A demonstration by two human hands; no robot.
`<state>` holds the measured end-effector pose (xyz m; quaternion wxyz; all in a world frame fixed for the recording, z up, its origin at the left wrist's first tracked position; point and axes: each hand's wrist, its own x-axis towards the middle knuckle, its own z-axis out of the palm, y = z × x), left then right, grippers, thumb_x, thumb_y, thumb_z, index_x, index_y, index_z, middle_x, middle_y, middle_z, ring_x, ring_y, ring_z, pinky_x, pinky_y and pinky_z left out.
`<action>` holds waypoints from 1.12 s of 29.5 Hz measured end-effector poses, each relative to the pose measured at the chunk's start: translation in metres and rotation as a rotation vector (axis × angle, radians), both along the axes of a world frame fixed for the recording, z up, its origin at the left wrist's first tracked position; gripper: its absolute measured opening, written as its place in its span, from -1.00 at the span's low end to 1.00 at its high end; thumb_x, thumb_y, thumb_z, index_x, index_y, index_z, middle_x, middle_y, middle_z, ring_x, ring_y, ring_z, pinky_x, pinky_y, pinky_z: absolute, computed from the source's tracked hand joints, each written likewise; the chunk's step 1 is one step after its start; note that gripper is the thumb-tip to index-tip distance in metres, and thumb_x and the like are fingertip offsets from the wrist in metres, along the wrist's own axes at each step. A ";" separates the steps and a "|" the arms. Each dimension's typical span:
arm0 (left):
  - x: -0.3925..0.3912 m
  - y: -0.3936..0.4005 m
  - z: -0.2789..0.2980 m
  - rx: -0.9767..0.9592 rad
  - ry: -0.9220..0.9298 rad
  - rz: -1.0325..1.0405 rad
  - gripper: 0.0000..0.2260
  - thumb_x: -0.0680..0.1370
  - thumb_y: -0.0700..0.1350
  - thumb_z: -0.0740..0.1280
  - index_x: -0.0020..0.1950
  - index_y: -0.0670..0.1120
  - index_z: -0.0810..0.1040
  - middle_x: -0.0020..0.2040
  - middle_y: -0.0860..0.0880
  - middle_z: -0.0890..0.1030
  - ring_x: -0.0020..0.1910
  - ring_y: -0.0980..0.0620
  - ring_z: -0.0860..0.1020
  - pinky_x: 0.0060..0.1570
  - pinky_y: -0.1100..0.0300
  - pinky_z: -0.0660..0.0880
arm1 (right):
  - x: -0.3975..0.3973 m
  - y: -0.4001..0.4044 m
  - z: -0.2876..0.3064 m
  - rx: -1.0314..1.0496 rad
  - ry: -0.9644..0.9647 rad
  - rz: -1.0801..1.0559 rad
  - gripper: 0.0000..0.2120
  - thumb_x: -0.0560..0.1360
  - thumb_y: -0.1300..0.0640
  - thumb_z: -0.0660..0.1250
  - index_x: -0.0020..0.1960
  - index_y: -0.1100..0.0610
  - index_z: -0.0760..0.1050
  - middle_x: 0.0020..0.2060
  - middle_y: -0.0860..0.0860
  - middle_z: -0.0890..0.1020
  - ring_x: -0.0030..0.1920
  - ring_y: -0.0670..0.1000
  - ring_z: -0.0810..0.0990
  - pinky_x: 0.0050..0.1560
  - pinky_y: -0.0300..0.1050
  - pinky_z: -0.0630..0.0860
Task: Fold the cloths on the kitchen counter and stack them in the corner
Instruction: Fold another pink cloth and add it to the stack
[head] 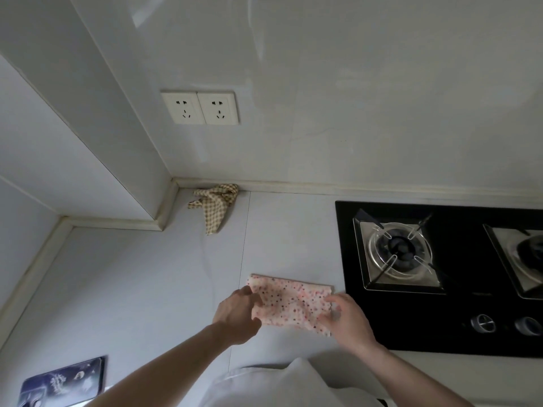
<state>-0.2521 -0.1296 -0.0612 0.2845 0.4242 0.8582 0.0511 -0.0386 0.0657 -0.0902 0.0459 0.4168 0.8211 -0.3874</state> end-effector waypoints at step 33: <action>0.027 0.023 -0.004 0.108 -0.212 0.034 -0.70 0.51 -0.10 0.32 0.20 0.15 0.61 0.33 0.18 0.56 0.32 0.09 0.48 0.28 0.19 0.46 | -0.054 0.012 0.043 -0.309 0.010 -0.265 -0.88 0.48 0.05 0.45 -0.14 0.06 0.53 -0.23 0.03 0.70 -0.19 0.06 0.73 -0.09 -0.04 0.64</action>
